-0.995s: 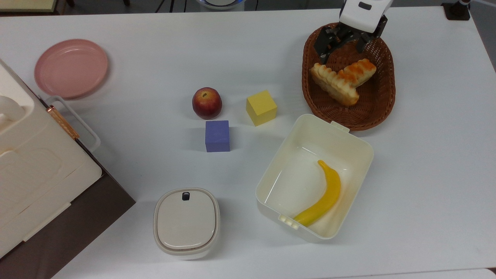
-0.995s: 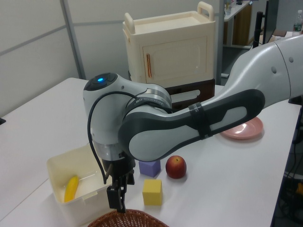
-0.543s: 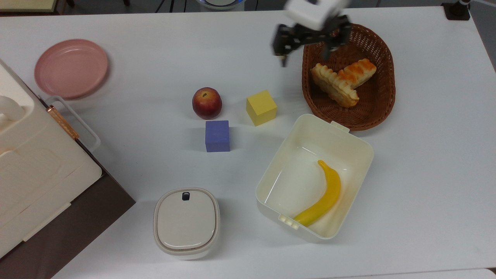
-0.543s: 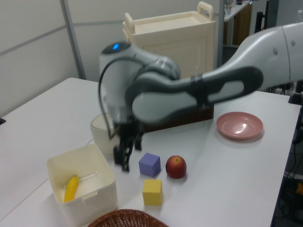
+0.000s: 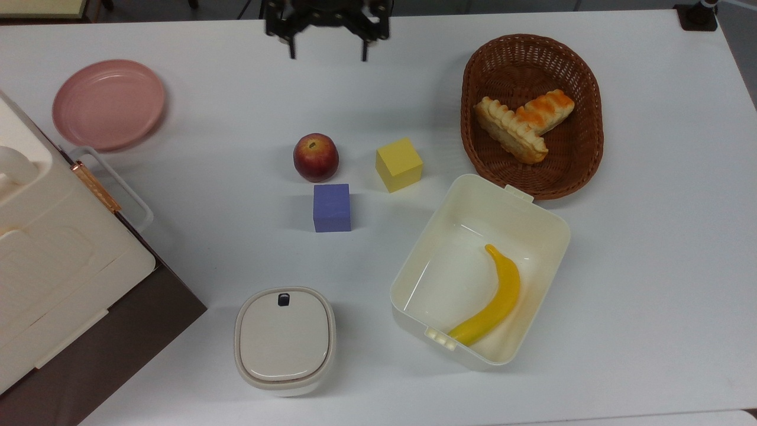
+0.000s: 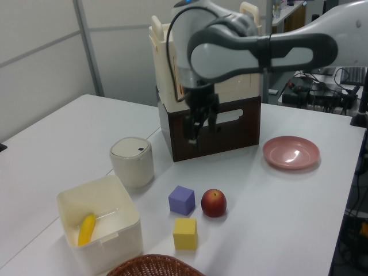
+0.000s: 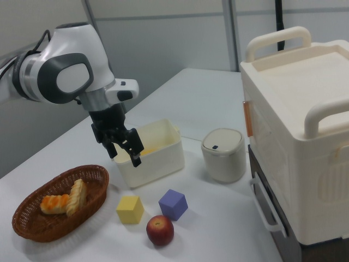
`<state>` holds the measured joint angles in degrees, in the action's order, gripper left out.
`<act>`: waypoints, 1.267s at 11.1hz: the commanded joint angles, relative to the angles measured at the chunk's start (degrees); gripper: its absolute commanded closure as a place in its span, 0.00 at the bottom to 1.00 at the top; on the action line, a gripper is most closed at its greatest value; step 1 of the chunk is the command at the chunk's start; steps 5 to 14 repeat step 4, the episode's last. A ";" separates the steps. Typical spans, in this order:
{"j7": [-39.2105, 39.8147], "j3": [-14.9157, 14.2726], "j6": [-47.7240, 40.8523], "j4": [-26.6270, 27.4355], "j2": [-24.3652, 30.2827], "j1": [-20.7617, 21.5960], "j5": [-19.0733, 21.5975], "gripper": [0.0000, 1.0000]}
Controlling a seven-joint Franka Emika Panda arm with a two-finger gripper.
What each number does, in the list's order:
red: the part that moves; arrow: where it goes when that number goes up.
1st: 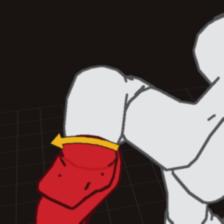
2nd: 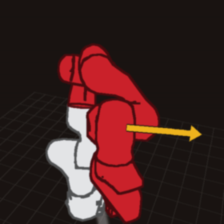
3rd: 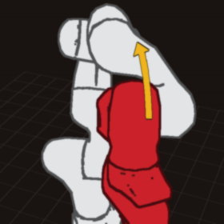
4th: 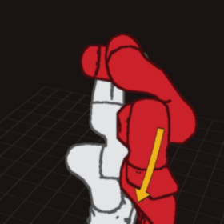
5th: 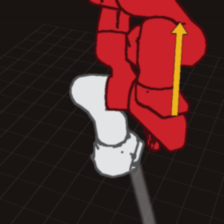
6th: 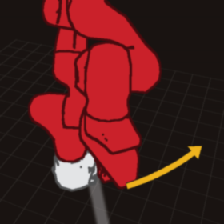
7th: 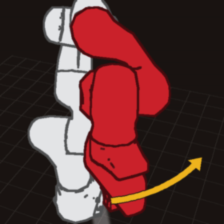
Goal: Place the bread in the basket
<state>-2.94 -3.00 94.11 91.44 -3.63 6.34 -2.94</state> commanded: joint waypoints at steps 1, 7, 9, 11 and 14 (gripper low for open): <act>1.36 0.45 -1.04 1.19 1.53 -1.67 -0.49 0.00; 1.36 0.45 -1.13 1.02 1.61 -3.26 -0.40 0.00; 1.36 0.45 -1.13 1.02 1.61 -3.26 -0.40 0.00; 1.36 0.45 -1.13 1.02 1.61 -3.26 -0.40 0.00; 1.36 0.45 -1.13 1.02 1.61 -3.26 -0.40 0.00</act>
